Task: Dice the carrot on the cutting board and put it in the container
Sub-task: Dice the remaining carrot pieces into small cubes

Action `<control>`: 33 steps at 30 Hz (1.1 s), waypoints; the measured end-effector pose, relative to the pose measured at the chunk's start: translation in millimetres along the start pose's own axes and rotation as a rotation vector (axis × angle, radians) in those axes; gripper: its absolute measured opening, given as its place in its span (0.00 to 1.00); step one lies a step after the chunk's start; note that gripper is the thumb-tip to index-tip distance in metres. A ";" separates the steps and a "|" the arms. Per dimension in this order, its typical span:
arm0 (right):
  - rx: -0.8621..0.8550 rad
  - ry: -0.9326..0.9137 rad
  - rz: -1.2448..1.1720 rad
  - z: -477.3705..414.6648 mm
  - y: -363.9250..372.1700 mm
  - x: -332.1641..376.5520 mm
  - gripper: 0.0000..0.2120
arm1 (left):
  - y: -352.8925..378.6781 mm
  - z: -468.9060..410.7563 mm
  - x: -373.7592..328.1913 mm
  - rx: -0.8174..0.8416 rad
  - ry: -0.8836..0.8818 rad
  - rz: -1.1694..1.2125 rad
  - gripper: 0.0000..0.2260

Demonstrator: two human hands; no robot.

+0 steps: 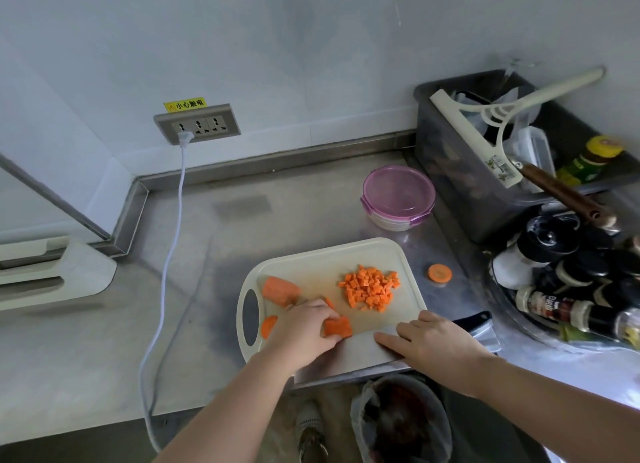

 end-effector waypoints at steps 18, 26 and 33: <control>0.062 0.280 -0.286 57.1 -19.9 -36.2 0.22 | 0.8 9.5 -8.0 -0.043 -0.043 -0.107 0.20; -0.018 0.497 -0.750 35.8 -27.4 -26.1 0.21 | 10.6 10.8 -11.9 -0.084 -0.059 -0.129 0.19; 0.008 0.465 -0.817 23.3 -33.8 -11.6 0.20 | 24.7 23.1 -18.7 -0.214 -0.041 -0.224 0.13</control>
Point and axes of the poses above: each hand's wrist, its own z-axis away from the middle knuckle, its own y-axis out of the palm, x = y × z, the point moved 1 cm from there along -z, towards the middle knuckle, and after that the axes turned 14 degrees about x, right-handed, at the moved point
